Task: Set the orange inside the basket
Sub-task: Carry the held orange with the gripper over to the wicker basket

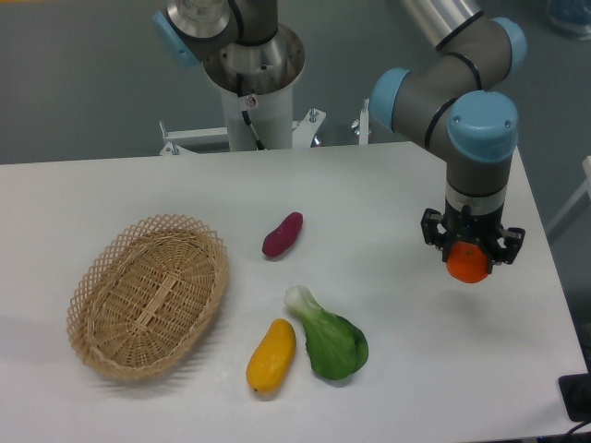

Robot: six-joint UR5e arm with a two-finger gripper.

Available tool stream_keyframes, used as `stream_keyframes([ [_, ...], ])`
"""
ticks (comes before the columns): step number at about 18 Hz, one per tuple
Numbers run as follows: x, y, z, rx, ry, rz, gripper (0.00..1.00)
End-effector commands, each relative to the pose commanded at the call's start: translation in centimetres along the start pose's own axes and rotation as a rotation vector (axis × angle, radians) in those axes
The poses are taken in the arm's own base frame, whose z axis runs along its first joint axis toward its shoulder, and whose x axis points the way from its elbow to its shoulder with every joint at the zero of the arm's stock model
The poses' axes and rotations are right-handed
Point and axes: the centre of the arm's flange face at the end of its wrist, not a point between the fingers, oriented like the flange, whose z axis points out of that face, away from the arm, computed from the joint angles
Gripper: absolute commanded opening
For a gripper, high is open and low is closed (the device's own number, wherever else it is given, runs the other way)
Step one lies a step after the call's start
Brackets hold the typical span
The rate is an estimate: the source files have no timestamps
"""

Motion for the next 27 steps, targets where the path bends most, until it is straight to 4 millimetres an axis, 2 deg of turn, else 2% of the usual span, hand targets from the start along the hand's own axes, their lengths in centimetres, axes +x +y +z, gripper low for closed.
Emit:
stream_keyframes([
  [5, 0.4, -0.4, -0.3, 0.015, 0.005, 0.009, 0.43],
  [9, 1.4, -1.6, -0.4, 0.019, 0.008, 0.024, 0.43],
  [12, 3.0, -3.0, -0.5, 0.024, 0.015, 0.028, 0.43],
  [16, 6.6, -5.3, -1.2, 0.032, 0.028, 0.046, 0.43],
  [27, 16.6, -13.9, -2.4, 0.062, 0.049, 0.004, 0.43],
])
